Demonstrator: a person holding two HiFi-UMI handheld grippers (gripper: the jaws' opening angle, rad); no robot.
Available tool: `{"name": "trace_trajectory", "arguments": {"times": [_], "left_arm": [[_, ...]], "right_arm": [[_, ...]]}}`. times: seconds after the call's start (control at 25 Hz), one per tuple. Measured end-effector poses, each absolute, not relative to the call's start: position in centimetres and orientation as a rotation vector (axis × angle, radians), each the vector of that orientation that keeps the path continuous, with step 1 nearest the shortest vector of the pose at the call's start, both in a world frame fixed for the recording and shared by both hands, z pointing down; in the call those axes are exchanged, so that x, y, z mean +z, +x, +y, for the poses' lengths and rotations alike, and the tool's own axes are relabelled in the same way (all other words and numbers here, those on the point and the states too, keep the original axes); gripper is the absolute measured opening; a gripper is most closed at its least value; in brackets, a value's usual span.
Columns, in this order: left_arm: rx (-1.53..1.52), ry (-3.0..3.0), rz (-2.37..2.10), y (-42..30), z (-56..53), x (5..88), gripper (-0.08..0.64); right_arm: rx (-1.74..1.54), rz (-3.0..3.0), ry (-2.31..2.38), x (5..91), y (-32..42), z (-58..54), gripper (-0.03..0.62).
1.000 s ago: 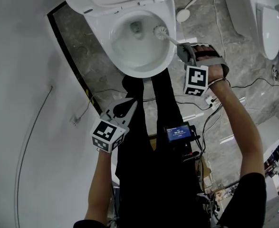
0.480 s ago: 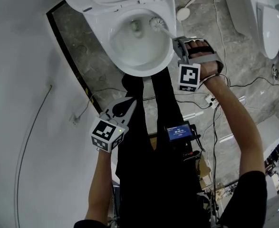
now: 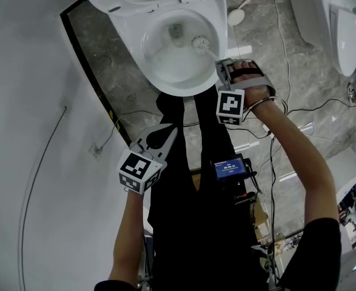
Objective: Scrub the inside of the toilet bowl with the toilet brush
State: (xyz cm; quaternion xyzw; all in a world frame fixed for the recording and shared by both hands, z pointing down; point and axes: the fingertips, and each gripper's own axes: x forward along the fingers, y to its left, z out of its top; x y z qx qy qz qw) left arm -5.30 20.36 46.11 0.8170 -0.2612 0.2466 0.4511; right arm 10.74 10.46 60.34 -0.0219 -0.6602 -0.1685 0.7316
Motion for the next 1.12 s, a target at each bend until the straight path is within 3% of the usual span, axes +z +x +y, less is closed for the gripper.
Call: {"name": "trace_trajectory", "arguments": {"times": [0.6, 1.12], "left_arm": [[0.590, 1.979, -0.675, -7.0, 19.7, 46.1, 0.011], [0.567, 1.968, -0.679, -8.1, 20.0, 46.4, 0.011]], "right_arm": [[-0.078, -1.476, 0.019, 60.4, 8.0, 16.8, 0.169], [0.489, -1.553, 0.329, 59.4, 2.4, 20.1, 0.179]]}}
